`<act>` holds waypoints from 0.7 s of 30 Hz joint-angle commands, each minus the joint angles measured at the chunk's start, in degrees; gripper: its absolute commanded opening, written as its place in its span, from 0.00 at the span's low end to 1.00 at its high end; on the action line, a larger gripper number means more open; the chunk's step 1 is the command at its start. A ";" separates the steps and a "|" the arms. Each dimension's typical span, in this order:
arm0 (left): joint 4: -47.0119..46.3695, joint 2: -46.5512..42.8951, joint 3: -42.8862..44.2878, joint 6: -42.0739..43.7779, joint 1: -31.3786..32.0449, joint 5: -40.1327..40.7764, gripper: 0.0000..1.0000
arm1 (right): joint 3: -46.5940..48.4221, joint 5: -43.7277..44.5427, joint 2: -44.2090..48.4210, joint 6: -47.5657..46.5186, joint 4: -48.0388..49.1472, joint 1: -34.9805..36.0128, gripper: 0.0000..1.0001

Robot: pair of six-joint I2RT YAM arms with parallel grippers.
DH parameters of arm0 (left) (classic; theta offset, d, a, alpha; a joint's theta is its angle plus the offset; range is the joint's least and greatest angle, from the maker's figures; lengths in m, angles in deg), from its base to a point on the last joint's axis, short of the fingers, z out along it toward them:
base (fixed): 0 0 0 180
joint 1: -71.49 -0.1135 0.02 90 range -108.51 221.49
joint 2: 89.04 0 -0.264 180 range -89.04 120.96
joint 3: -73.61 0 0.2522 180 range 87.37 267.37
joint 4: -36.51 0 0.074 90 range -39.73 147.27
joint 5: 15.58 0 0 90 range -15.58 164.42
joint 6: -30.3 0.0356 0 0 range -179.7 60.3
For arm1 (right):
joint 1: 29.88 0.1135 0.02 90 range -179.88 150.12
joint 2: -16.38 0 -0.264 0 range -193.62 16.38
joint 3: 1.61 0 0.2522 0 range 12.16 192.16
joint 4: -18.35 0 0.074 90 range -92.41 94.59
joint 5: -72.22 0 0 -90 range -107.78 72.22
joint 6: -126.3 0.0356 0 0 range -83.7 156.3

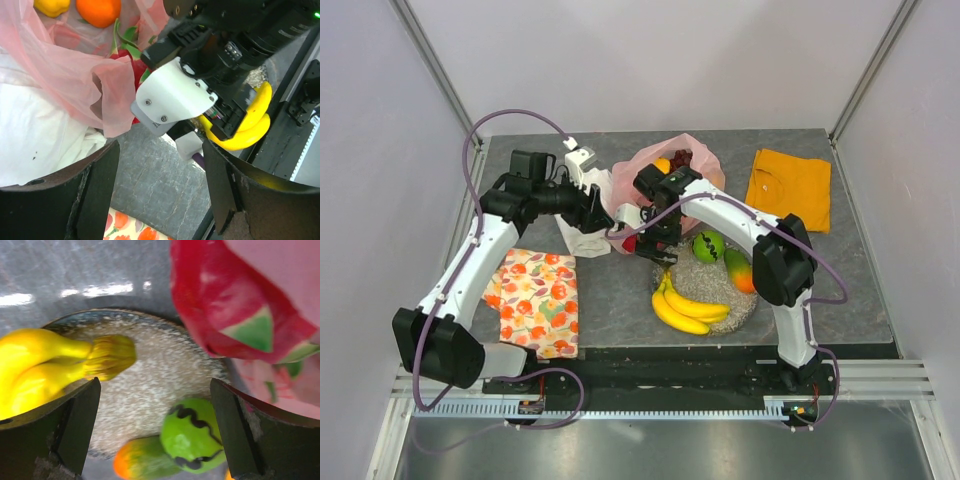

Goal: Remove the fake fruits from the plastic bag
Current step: Take out the fake fruit from the plastic bag.

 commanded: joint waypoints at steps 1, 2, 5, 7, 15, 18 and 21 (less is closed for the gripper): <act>13.55 -1.03 -1.41 2.66 -1.64 -1.27 0.75 | -0.66 -2.52 7.43 -6.48 14.93 -4.52 0.98; 13.55 -0.86 -1.15 2.66 -2.08 -1.27 0.75 | -1.27 -2.26 7.26 -7.28 15.82 -4.52 0.98; 13.81 -0.77 -0.44 2.83 -3.40 -1.19 0.75 | -1.81 -1.29 6.46 -9.39 18.63 -4.52 0.98; 14.07 -0.60 0.00 3.18 -4.11 -1.19 0.75 | -1.46 -1.55 5.67 -10.45 20.65 -4.52 0.98; 14.16 -0.24 0.44 3.36 -5.51 -1.54 0.75 | -2.86 -2.17 1.98 -19.75 24.88 -2.85 0.98; 14.25 -0.59 0.26 3.28 -5.95 -1.45 0.75 | -5.58 0.20 2.85 -21.35 28.20 -1.88 0.98; 14.25 -1.03 -0.09 3.10 -6.30 -1.54 0.75 | -10.24 1.43 5.23 -21.79 34.45 -1.18 0.98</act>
